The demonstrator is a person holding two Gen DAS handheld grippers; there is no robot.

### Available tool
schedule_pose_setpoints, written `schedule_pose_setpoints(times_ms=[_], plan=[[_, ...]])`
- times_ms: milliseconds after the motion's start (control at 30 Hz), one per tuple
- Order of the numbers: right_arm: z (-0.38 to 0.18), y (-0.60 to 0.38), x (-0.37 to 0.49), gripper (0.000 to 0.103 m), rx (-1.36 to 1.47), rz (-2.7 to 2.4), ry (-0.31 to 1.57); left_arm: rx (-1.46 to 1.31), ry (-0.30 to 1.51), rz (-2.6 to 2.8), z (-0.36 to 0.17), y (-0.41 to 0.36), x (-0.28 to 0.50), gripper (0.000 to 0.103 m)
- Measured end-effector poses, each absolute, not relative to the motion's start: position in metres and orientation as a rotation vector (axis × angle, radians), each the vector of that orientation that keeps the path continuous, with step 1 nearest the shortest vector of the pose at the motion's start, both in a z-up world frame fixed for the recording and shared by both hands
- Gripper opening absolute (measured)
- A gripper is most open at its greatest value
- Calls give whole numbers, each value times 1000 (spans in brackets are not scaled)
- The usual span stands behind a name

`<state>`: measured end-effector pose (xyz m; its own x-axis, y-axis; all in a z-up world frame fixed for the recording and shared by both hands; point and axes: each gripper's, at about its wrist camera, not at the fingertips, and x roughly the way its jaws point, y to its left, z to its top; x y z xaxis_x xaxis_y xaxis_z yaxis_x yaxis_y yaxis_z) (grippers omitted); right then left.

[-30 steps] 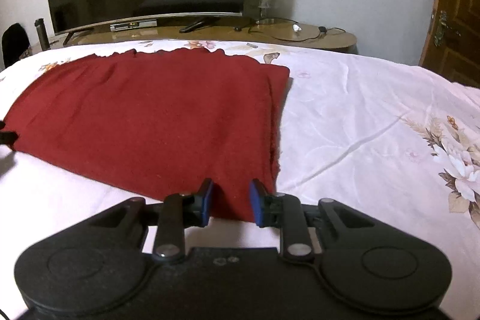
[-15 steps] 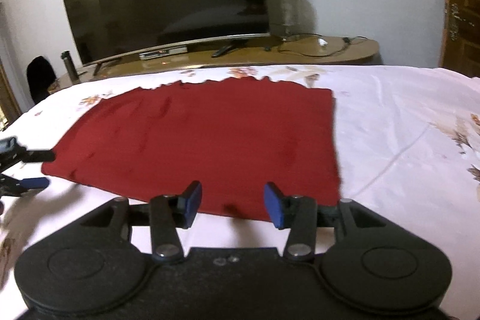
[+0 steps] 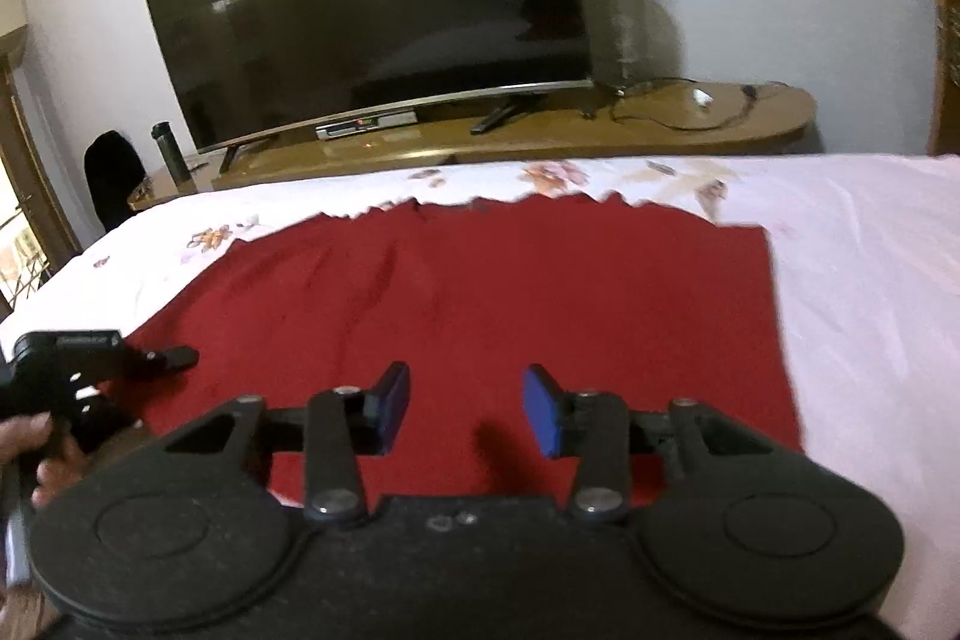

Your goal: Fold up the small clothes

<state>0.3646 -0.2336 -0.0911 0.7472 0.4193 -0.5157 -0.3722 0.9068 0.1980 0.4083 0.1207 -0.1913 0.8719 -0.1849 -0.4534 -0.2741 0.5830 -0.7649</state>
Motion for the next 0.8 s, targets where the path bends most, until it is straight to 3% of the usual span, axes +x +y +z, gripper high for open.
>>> schedule_pose_setpoints(times_ms=[33, 133, 400, 800], plan=[[-90, -226, 370, 21, 76, 443, 582, -952, 528, 52, -189, 120, 408, 9], [-91, -202, 385, 18, 38, 469, 570, -929, 512, 31, -184, 118, 409, 9], [-119, -170, 415, 17, -40, 467, 633, -931, 527, 7, -188, 129, 407, 9], [-128, -146, 398, 17, -263, 418, 566, -872, 547, -3, -185, 127, 407, 9]])
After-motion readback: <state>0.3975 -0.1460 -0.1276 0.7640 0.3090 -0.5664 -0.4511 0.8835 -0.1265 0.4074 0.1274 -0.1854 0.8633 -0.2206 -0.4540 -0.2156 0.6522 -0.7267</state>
